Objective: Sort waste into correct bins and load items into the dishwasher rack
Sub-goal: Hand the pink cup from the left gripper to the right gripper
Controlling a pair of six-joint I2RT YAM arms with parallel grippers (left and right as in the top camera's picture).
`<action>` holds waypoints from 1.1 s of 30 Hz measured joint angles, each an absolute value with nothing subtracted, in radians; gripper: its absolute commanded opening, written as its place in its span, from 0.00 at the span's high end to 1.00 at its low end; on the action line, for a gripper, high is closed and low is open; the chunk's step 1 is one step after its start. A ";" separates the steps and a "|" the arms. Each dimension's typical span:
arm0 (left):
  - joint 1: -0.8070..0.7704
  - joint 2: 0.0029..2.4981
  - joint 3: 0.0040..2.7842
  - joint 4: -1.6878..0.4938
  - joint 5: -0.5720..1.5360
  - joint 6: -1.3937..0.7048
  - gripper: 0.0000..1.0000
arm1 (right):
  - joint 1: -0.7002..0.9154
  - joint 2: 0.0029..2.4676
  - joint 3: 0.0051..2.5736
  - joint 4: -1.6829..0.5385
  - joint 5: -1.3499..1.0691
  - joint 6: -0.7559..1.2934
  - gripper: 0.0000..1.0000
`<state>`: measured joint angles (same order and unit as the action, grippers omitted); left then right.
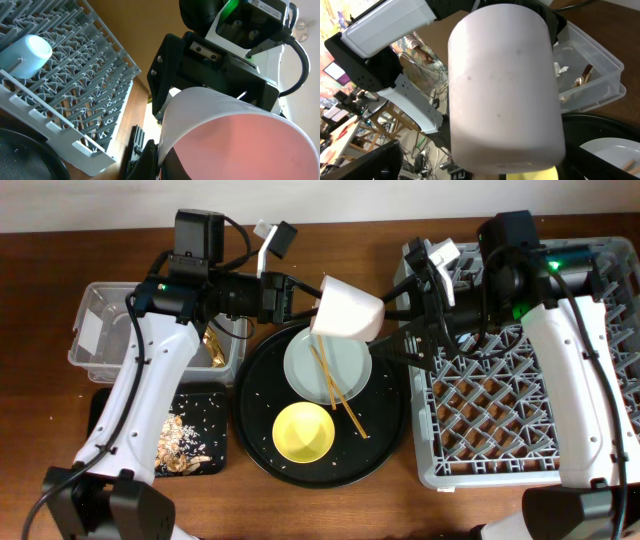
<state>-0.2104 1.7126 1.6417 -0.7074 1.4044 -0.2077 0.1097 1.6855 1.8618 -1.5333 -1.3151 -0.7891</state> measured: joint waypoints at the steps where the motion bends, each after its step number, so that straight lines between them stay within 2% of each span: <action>1: -0.210 1.713 1.642 -0.707 1.404 -0.208 1.00 | 0.112 1.686 1.862 -1.533 -1.316 -0.790 0.02; 6: -0.210 1.713 1.642 -0.707 1.403 -0.208 1.00 | 0.132 1.686 1.862 -1.515 -1.315 -0.793 0.04; 8: -0.210 1.713 1.642 -0.707 1.407 -0.208 1.00 | 0.133 1.686 1.862 -1.507 -1.314 -0.793 0.11; 13: -0.212 1.713 1.642 -0.707 1.419 -0.208 1.00 | 0.133 1.686 1.862 -1.494 -1.315 -0.793 0.11; 14: -0.217 1.713 1.642 -0.707 1.417 -0.208 1.00 | 0.133 1.686 1.862 -1.491 -1.315 -0.793 0.14; 18: -0.239 1.713 1.642 -0.707 1.420 -0.205 1.00 | 0.133 1.686 1.862 -1.486 -1.317 -0.790 0.38; 19: -0.247 1.713 1.642 -0.707 1.426 -0.205 1.00 | 0.133 1.686 1.862 -1.484 -1.314 -0.796 0.40; 29: -0.247 1.713 1.642 -0.720 1.427 -0.194 0.98 | 0.132 1.686 1.862 -1.468 -1.311 -0.785 0.41; 33: -0.242 1.713 1.649 -0.800 1.425 -0.162 0.98 | 0.133 1.686 1.861 -1.466 -1.311 -0.780 0.43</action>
